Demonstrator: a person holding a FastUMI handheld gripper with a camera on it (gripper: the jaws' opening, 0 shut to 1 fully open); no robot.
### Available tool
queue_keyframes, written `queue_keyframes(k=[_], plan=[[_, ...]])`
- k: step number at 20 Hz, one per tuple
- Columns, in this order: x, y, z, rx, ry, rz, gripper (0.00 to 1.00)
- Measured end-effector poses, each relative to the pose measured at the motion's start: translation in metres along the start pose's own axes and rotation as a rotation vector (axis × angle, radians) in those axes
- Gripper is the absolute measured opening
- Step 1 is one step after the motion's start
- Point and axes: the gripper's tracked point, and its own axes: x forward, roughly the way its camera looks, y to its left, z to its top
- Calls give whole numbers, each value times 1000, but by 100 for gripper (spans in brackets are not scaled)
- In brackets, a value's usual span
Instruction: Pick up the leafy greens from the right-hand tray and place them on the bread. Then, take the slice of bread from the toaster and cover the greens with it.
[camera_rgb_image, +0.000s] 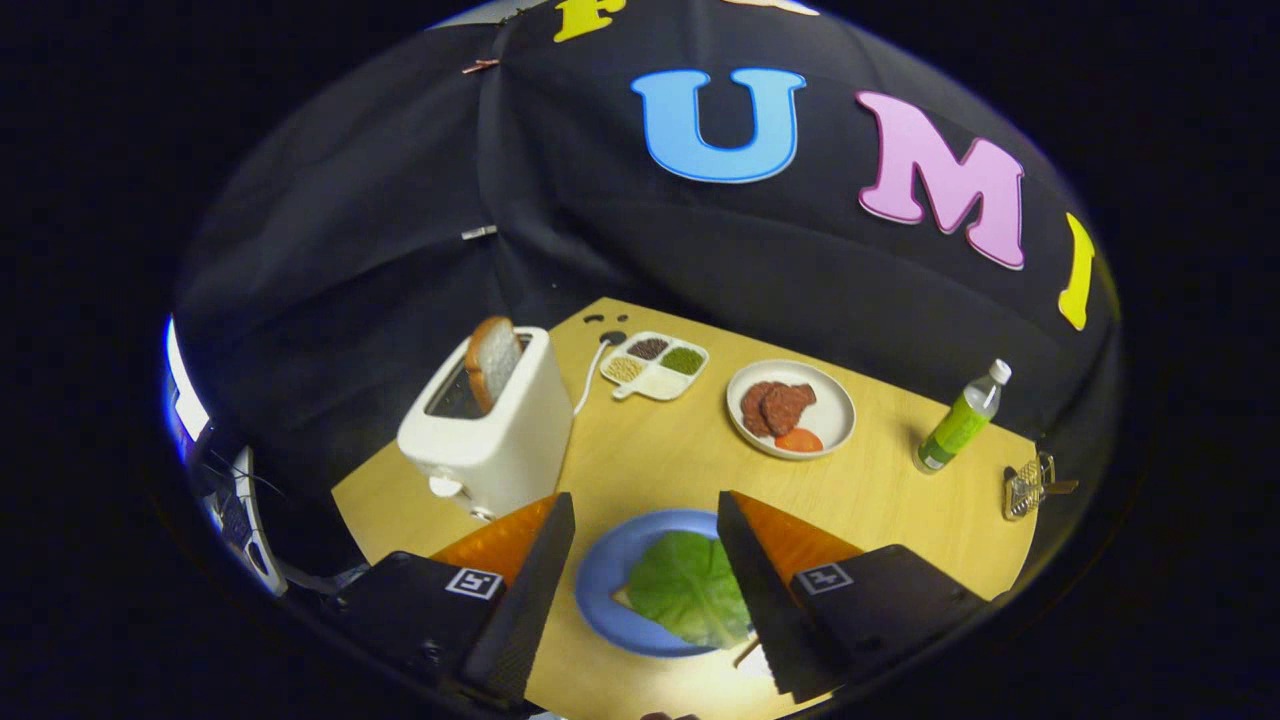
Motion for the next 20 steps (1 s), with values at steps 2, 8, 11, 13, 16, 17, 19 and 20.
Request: queue_keyframes(k=[2, 8, 11, 13, 16, 17, 19, 20], plan=[[6, 24, 34, -12, -49, 42, 92], [41, 98, 99, -79, -97, 140, 92], [65, 123, 104, -99, -67, 145, 92], [82, 136, 99, -104, -36, 150, 92], [111, 146, 89, -116, 12, 140, 92], [122, 148, 84, -120, 33, 129, 92], [140, 144, 70, -122, 83, 93, 92], [147, 144, 65, -121, 105, 81, 91]])
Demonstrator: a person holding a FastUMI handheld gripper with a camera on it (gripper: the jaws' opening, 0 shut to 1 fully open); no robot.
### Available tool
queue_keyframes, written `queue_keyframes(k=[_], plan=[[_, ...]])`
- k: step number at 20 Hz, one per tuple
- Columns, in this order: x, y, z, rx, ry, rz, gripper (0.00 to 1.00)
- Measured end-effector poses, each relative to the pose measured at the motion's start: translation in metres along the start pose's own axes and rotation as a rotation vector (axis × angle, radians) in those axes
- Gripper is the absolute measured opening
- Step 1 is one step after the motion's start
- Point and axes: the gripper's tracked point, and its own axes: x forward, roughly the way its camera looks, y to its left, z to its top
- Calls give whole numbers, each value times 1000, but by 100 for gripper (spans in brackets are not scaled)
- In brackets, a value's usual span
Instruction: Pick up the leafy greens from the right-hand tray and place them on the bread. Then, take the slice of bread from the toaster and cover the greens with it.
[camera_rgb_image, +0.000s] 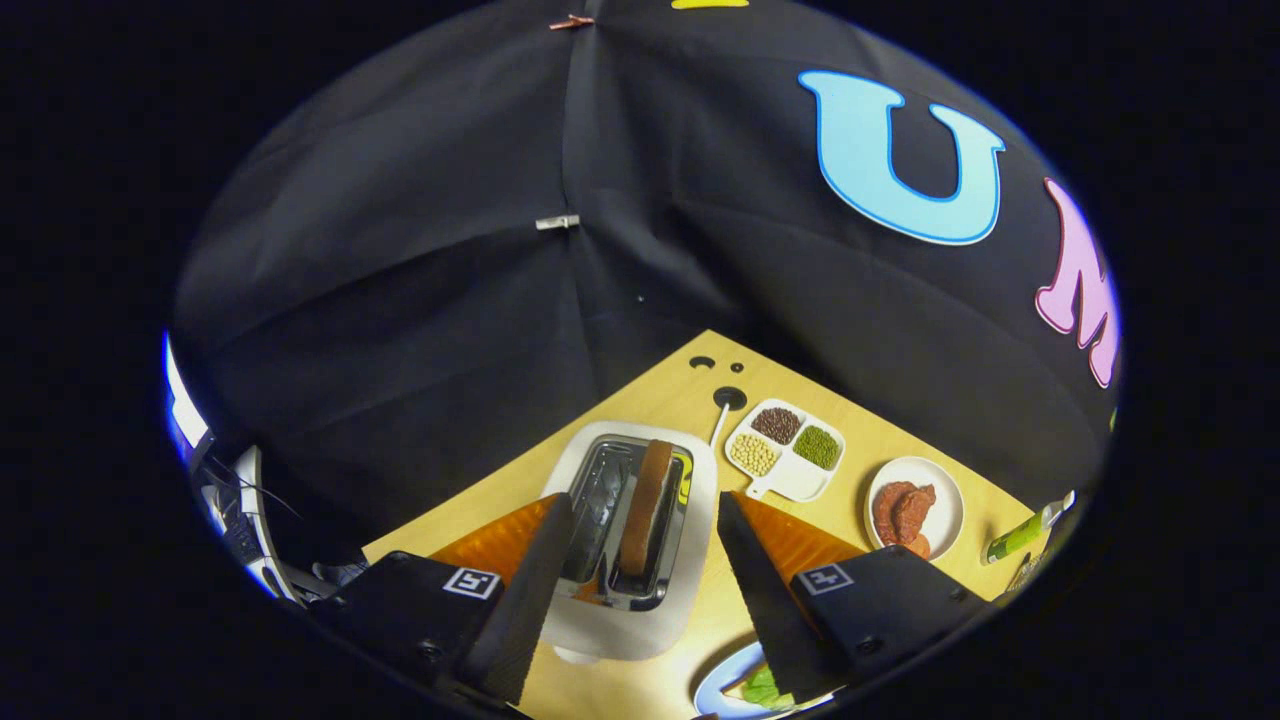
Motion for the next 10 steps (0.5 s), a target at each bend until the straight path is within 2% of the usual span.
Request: queue_keyframes(k=[2, 5, 7, 10], plan=[[16, -2, -2, 2, 23, -22, 88], [32, 2, -5, 3, 46, -32, 76], [40, -2, -5, 5, 58, -61, 73], [49, -2, -5, 26, 76, -78, 43]])
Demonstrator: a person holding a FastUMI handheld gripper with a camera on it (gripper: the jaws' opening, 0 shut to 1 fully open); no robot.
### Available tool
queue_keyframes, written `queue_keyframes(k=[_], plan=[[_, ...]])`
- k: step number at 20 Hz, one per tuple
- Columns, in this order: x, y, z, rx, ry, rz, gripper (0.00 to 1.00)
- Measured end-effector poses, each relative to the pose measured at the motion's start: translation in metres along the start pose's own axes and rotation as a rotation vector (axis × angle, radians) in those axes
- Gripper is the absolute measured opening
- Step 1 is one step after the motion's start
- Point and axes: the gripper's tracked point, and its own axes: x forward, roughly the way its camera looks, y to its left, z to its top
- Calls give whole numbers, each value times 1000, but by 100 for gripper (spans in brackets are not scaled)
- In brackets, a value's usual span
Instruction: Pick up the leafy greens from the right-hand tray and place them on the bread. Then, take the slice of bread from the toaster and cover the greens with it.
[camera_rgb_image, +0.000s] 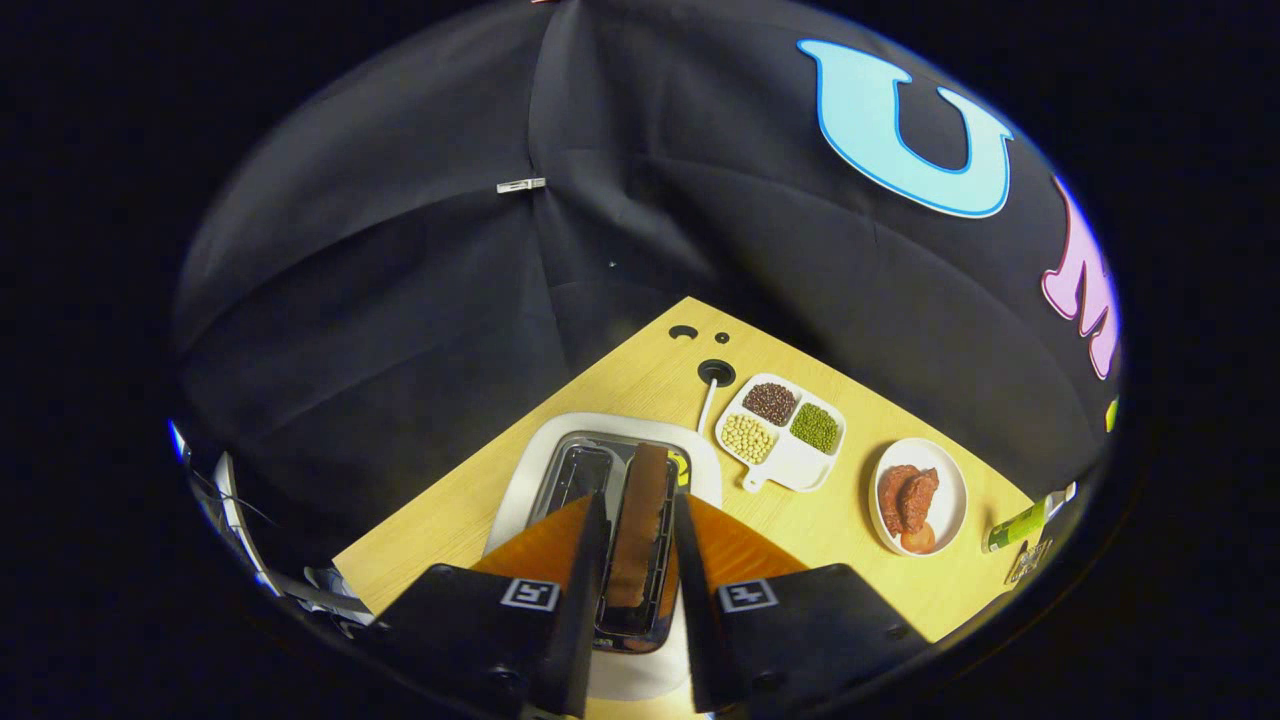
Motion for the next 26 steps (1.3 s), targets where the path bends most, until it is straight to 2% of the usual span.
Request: queue_keyframes(k=[3, 5, 11, 17, 21, 26], plan=[[1, -2, -1, -17, 11, -18, 21], [-2, 1, -2, -28, 12, -4, 16], [-29, 5, 17, 8, -49, 59, 16], [-89, -13, 46, 14, -167, 83, 15], [-134, -48, 56, 61, -229, 68, 15], [-172, -99, 34, 105, -233, 12, 15]])
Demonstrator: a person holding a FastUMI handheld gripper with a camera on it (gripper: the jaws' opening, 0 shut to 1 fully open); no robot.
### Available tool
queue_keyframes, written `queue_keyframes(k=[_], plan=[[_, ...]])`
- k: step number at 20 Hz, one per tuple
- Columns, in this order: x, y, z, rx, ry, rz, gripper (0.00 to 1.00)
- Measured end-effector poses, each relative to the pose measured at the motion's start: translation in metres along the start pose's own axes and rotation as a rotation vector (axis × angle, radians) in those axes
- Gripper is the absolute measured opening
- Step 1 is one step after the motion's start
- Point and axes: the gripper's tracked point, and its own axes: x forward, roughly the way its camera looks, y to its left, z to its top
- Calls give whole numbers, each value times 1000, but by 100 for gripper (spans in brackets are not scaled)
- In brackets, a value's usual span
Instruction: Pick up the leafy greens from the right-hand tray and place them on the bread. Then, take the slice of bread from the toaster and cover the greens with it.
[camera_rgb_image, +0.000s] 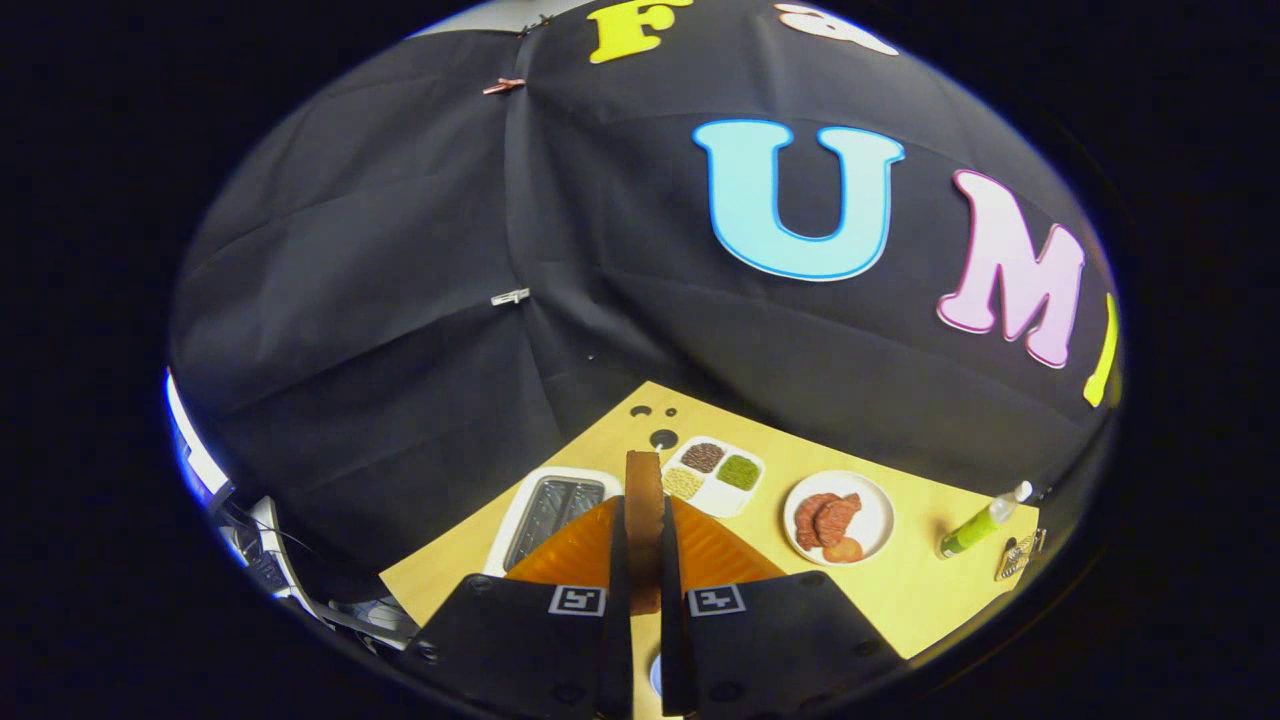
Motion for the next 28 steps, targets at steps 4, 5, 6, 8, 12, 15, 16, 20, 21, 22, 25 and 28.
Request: queue_keyframes(k=[4, 5, 6, 8, 12, 15, 16, 20, 21, 22, 25, 28], plan=[[-28, -39, -29, 48, 20, -63, 15], [-32, -48, -39, 62, 27, -80, 15], [-37, -56, -50, 78, 38, -96, 16], [-42, -70, -74, 112, 63, -123, 15], [-46, -91, -126, 186, 110, -174, 16], [-43, -103, -160, 273, 128, -220, 15], [-40, -105, -169, 311, 122, -229, 15], [-28, -108, -194, 397, 96, -261, 15], [-26, -108, -198, 414, 88, -265, 15], [-24, -108, -202, 436, 83, -265, 15], [-21, -103, -201, 537, 65, -251, 15], [-18, -106, -216, 663, 35, -240, 15]])
